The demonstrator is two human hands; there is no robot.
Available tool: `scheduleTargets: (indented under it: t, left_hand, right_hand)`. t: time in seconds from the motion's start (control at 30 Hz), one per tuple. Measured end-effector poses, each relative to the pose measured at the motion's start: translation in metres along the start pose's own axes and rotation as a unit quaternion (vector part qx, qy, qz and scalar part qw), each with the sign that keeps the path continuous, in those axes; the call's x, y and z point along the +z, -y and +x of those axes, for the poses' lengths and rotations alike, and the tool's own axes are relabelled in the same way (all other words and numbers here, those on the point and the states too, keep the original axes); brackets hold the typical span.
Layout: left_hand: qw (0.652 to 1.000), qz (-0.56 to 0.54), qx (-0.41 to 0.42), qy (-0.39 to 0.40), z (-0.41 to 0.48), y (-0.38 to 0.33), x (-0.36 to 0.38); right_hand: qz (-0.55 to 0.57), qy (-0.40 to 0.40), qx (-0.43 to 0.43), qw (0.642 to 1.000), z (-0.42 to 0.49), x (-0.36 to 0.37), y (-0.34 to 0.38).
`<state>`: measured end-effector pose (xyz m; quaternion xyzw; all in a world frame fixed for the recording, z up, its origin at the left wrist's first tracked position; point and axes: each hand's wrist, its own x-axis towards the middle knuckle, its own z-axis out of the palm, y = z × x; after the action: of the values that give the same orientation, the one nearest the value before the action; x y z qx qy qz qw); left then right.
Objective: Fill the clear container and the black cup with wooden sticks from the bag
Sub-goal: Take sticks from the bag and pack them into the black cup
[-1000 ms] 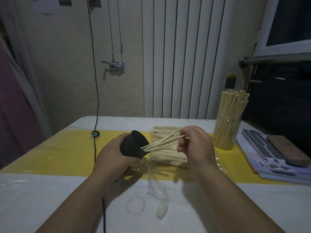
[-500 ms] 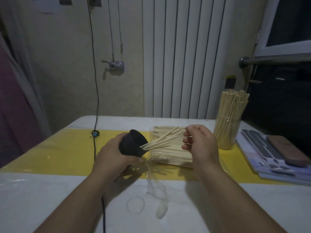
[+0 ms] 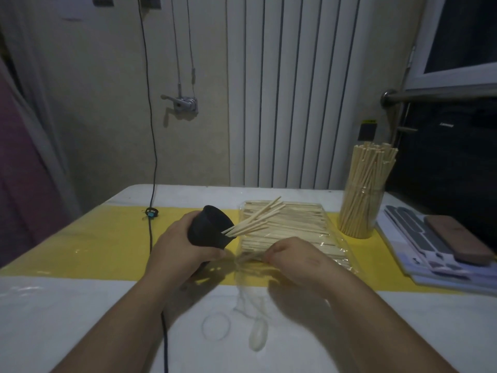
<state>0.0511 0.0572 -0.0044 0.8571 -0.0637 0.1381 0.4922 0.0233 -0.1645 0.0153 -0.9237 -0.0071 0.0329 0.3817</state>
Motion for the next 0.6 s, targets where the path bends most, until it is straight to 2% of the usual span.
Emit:
scheduleTargets:
  t: [0.07,0.17,0.33,0.47,0.6]
  left_hand:
    - [1.0,0.005,0.001,0.002,0.0,0.001,0.0]
    - [1.0,0.009,0.002,0.003,0.0,0.002,-0.001]
    - [1.0,0.003,-0.001,0.002,0.001,0.002,0.0]
    - [1.0,0.008,-0.002,0.002,0.001,0.002,0.0]
    - [1.0,0.006,-0.004,0.003,0.001,0.003,-0.001]
  right_hand:
    - [-0.085,0.017,-0.013,0.996,0.003,0.005,-0.003]
    - [-0.142,0.022,-0.014,0.99,0.01,0.015,-0.013]
    - [-0.273,-0.072,-0.028,0.959,0.024,0.027,-0.032]
    - [-0.257,-0.115,-0.031,0.959,0.03,0.026,-0.037]
    - [-0.224,-0.112,-0.042,0.967,0.031,0.024,-0.037]
